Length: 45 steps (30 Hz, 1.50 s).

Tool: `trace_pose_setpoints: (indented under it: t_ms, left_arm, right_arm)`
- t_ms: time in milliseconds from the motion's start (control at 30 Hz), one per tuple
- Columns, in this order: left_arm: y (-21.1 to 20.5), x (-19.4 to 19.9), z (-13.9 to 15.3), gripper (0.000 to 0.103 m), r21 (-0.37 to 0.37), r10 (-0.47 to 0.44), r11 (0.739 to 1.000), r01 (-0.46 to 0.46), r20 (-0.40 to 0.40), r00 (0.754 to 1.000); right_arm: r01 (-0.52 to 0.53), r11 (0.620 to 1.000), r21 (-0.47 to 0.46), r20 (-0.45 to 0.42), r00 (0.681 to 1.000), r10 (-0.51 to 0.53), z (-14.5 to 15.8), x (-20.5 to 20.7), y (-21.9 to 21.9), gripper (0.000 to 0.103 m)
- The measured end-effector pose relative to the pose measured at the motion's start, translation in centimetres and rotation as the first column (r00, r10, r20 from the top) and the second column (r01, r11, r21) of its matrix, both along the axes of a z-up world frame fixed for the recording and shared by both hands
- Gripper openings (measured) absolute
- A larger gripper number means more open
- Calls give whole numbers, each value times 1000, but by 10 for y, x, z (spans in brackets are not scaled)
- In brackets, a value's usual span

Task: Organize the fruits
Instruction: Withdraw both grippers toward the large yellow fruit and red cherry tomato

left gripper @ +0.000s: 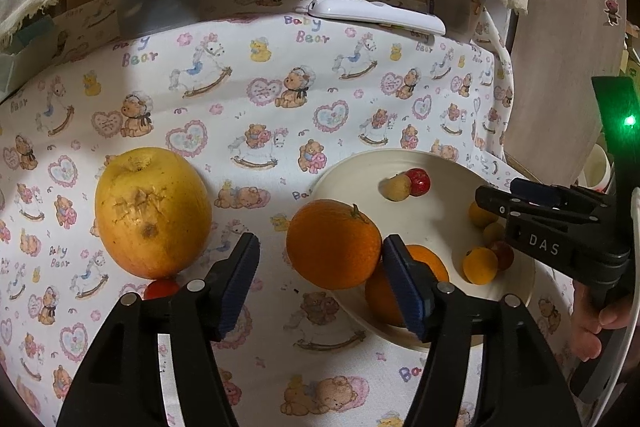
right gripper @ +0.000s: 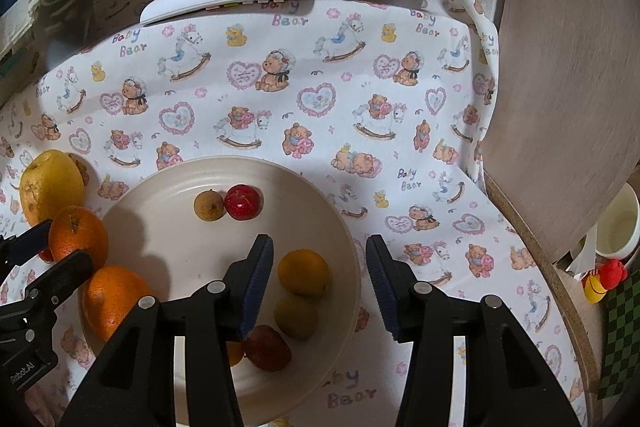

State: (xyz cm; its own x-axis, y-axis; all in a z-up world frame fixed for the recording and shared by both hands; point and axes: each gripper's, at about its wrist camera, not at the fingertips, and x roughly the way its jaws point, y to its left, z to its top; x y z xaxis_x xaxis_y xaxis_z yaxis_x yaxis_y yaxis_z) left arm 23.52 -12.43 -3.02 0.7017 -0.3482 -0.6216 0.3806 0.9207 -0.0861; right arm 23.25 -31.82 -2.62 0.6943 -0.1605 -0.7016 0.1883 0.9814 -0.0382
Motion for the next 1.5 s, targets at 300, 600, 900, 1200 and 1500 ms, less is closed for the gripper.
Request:
trace_pose_setpoints:
  t_ms: [300, 600, 900, 1200, 1500]
  left_arm:
    - [8, -16, 21, 75, -31, 28, 999, -24, 131, 991]
    - [47, -52, 76, 99, -129, 181, 982, -141, 387, 904]
    - [87, -61, 81, 101, -77, 220, 975, -207, 421, 880]
    - [87, -23, 36, 62, 34, 198, 978, -204, 139, 970]
    - [82, 8, -12, 55, 98, 168, 982, -159, -102, 980]
  right_arm:
    - [-7, 999, 35, 37, 999, 5, 6, -3, -2, 50]
    - [-60, 993, 103, 232, 972, 34, 35, -24, -3, 52]
    - [-100, 990, 102, 427, 903, 47, 61, -52, 6, 70]
    - [-103, 993, 57, 440, 896, 68, 58, -54, 17, 70]
    - [-109, 993, 34, 435, 896, 83, 56, -56, 22, 70]
